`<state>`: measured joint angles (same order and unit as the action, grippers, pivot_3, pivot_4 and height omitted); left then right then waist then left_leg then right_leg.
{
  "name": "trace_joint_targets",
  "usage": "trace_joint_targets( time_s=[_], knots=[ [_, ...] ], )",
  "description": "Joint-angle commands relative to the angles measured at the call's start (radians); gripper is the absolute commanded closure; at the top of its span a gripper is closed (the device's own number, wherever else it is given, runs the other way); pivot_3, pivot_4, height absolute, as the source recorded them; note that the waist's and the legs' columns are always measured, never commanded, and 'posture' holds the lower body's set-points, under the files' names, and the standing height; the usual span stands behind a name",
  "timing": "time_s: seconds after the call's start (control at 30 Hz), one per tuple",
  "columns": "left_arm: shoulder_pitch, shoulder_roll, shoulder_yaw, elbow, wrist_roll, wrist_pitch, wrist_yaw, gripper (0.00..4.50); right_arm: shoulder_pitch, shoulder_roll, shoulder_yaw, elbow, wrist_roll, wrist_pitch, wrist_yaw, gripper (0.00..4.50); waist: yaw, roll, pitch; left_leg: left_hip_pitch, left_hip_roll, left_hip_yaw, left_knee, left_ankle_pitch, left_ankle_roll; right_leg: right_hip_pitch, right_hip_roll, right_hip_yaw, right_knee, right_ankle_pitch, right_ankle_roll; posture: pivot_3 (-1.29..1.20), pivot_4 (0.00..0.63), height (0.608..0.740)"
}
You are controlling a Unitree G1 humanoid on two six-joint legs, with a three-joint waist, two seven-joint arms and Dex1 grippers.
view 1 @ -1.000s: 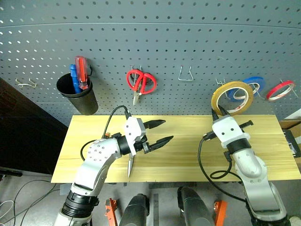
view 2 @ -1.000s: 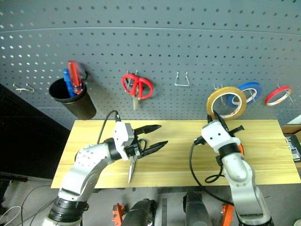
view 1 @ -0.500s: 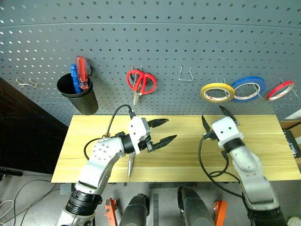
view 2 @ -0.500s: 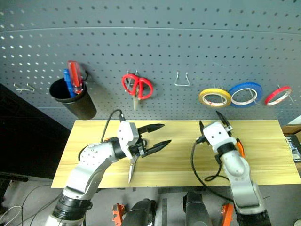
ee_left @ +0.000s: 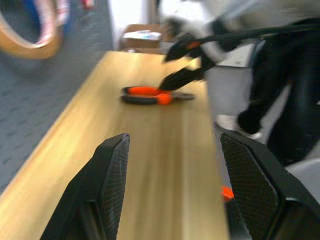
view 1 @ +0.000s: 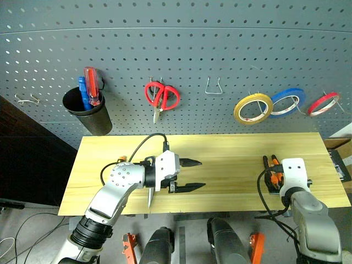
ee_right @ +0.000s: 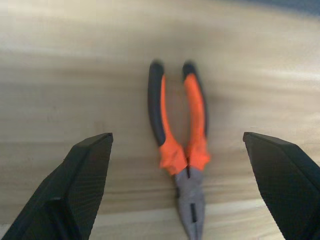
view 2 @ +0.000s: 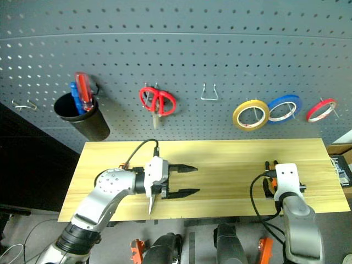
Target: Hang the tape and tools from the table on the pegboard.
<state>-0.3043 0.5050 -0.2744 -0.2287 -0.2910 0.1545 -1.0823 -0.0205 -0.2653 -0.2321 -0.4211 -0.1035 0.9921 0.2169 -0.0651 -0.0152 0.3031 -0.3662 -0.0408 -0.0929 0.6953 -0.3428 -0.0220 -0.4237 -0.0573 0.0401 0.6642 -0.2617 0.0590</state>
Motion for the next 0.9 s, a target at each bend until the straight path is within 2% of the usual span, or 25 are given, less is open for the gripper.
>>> trace_joint_targets(
  time_s=[0.03, 0.2, 0.37, 0.9],
  knots=[
    [-0.014, -0.014, -0.012, -0.052, -0.011, 0.003, 0.005, 1.40, -0.059, -0.086, -0.052, 0.152, 0.056, -0.003, 0.063, 0.01, 0.000, 0.000, 0.000, 0.000, 0.000, 0.000, 0.000, 0.000, 0.000, 0.000, 0.000, 0.000, 0.000, 0.000, 0.000, -0.07, 0.302, 0.740],
    [-0.004, -0.010, -0.013, -0.060, -0.009, 0.010, 0.004, 1.40, -0.142, -0.190, -0.051, 0.376, 0.088, -0.061, 0.103, 0.01, 0.000, 0.000, 0.000, 0.000, 0.000, 0.001, 0.000, 0.000, 0.001, 0.000, 0.000, 0.000, 0.000, 0.000, 0.000, -0.07, 0.302, 0.740],
    [0.011, -0.004, -0.012, -0.067, -0.007, 0.012, 0.006, 1.40, -0.208, -0.226, -0.064, 0.520, 0.140, -0.093, 0.137, 0.01, 0.001, 0.000, 0.000, 0.000, 0.000, 0.002, 0.000, 0.000, 0.001, 0.000, 0.000, 0.001, 0.000, 0.000, 0.000, -0.05, 0.297, 0.740],
    [0.019, -0.009, -0.021, -0.049, 0.010, -0.004, 0.006, 1.40, -0.300, -0.285, -0.005, 0.757, 0.171, -0.162, 0.164, 0.01, 0.005, 0.000, 0.000, 0.000, 0.000, 0.002, 0.001, 0.000, 0.001, 0.001, 0.000, 0.001, 0.000, 0.000, 0.000, -0.06, 0.294, 0.740]
  ],
)
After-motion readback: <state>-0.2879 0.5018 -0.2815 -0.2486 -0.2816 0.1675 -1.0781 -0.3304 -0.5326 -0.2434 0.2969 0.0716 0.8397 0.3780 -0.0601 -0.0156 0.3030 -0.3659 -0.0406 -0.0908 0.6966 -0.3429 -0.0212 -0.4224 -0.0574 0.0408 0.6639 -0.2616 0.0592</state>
